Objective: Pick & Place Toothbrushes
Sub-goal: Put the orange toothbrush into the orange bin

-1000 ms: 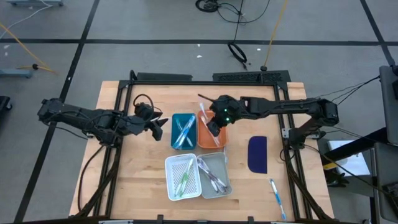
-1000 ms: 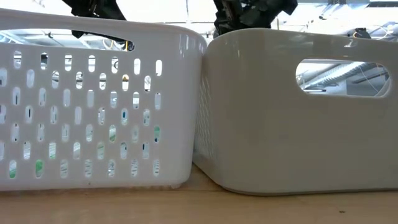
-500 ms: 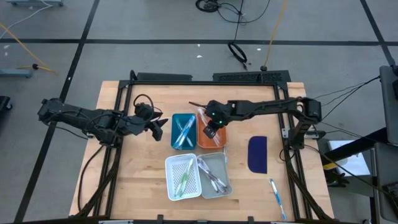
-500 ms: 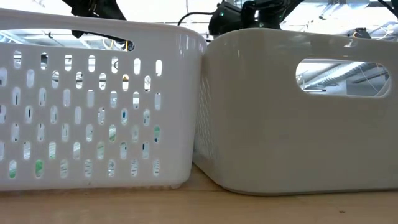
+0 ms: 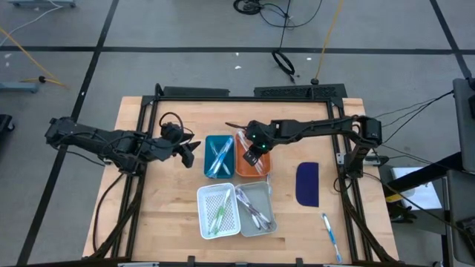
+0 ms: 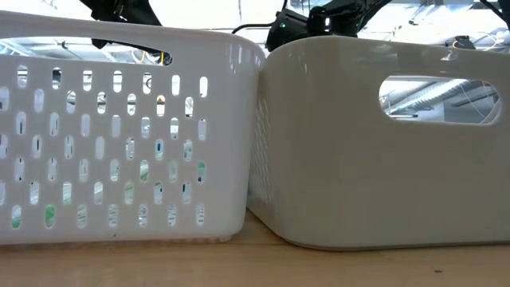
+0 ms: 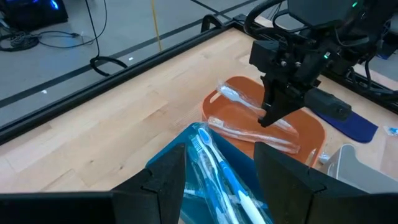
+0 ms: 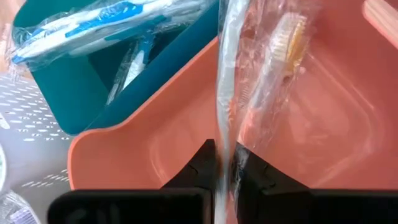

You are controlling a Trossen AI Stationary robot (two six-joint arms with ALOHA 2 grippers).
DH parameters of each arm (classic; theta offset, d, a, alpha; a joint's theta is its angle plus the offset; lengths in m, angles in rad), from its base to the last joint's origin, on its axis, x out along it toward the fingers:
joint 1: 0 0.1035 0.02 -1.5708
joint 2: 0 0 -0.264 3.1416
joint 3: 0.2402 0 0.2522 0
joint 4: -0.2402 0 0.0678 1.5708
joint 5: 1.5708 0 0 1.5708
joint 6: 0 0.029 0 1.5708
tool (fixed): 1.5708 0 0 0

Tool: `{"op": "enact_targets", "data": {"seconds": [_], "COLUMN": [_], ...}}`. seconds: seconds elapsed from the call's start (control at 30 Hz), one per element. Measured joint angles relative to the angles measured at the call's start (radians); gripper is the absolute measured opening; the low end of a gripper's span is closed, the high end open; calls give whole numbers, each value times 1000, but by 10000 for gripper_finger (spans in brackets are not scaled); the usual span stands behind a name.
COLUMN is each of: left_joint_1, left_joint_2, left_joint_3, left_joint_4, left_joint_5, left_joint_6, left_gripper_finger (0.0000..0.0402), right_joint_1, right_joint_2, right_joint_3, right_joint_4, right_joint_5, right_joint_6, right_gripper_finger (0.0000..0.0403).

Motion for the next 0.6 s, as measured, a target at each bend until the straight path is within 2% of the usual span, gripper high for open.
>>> {"op": "enact_targets", "data": {"seconds": [0.3,0.47,0.6], "left_joint_1": [1,1,1], "left_joint_2": [0,0,0], "left_joint_3": [0,0,0], "left_joint_4": [0,0,0], "left_joint_5": [0,0,0], "left_joint_6": [0,0,1], "left_gripper_finger": [186,186,186], "right_joint_1": [0,0,0], "right_joint_2": [0,0,0], "right_joint_3": [0,0,0], "right_joint_4": [-16,-38,-38], "right_joint_5": [-33,-51,-52], "right_joint_6": [27,44,42], "right_gripper_finger": [14,36,37]}}
